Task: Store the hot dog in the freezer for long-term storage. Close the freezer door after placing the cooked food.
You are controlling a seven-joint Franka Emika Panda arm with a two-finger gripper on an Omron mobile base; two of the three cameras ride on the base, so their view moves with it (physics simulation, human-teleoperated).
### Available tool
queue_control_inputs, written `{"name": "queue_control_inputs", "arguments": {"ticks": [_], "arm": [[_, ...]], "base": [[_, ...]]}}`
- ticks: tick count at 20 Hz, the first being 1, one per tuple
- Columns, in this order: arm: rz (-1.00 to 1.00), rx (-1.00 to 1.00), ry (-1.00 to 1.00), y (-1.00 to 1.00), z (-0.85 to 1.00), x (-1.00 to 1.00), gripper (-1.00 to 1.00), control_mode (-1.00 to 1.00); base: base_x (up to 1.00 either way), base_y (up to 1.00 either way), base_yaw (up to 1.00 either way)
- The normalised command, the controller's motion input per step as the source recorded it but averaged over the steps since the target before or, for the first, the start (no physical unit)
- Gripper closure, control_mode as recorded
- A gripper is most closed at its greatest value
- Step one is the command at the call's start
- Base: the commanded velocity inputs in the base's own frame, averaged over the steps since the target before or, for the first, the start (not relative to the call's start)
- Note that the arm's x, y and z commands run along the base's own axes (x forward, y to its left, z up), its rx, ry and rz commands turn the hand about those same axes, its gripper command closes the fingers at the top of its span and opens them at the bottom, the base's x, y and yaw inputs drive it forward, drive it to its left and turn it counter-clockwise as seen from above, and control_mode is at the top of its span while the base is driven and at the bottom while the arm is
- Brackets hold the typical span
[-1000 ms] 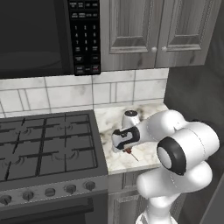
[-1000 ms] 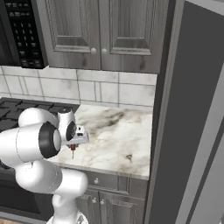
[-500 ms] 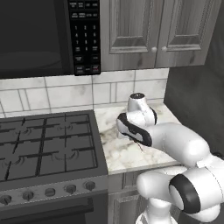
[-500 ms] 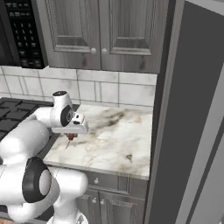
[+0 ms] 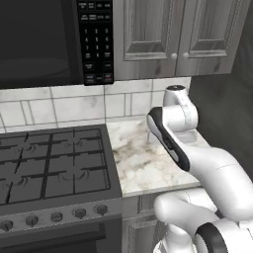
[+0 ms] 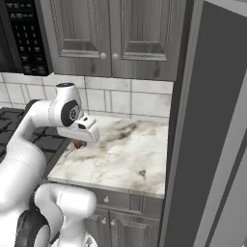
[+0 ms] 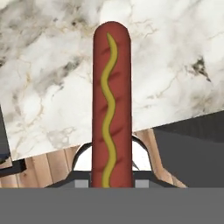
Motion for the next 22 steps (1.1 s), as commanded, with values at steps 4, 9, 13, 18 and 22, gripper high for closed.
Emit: {"name": "queue_control_inputs", "arguments": {"ticks": [4,9,13,18,22], "arm": [[-0.26,0.04,-0.01,-0.02,0.59,-0.89,1.00,-1.00],[-0.17,0.05,-0.19,0.00,0.35,-1.00,1.00,-1.00],[-0.12,0.06,-0.33,0.00,0.43,-0.86,1.00,-1.00],[-0.13,0.00,-0.08,0.00,0.21,-0.45,1.00,-1.00],[-0.06,0.00,0.03,0.00,0.00,-0.04,1.00,-1.00]], "base": [[0.00,0.00,0.00],[0.00,0.00,0.00],[0.00,0.00,0.00],[0.00,0.00,0.00],[0.00,0.00,0.00]]}}
